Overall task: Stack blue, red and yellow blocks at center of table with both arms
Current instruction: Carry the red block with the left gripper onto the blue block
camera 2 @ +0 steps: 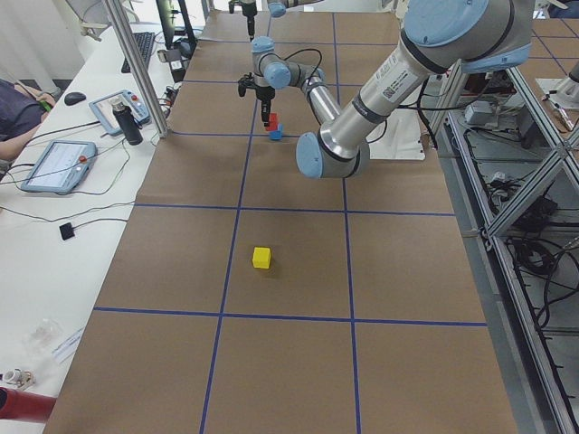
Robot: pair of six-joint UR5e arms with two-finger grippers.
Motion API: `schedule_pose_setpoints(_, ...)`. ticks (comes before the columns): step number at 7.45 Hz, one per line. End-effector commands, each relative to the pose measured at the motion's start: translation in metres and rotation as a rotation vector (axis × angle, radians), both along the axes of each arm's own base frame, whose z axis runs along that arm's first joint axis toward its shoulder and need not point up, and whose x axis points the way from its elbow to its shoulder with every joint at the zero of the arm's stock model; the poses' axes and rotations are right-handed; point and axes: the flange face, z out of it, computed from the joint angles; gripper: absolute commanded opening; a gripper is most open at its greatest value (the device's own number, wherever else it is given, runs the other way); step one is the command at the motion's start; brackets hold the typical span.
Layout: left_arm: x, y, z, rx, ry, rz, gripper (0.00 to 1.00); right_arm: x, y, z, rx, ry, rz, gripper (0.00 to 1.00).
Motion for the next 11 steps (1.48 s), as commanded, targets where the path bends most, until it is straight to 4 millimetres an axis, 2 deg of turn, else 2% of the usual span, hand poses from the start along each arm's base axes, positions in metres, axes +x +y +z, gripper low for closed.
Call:
schedule_pose_setpoints(1, 0.016, 0.009, -0.009, 0.002, 0.000, 0.020, 0.00, 0.000, 0.001, 0.003, -0.003, 0.002, 0.000, 1.00)
schedule_pose_setpoints(3, 0.028, 0.005, -0.022, 0.011, -0.006, 0.036, 0.00, 0.000, 0.001, 0.003, -0.003, 0.002, 0.000, 1.00)
schedule_pose_setpoints(6, 0.036, -0.001, -0.013, 0.031, -0.013, 0.056, 0.00, 0.000, 0.001, 0.004, -0.007, 0.003, 0.001, 1.00)
schedule_pose_setpoints(11, 0.038, -0.002, -0.011, 0.032, -0.012, 0.056, 0.00, 0.000, 0.001, 0.004, -0.007, 0.002, 0.000, 1.00)
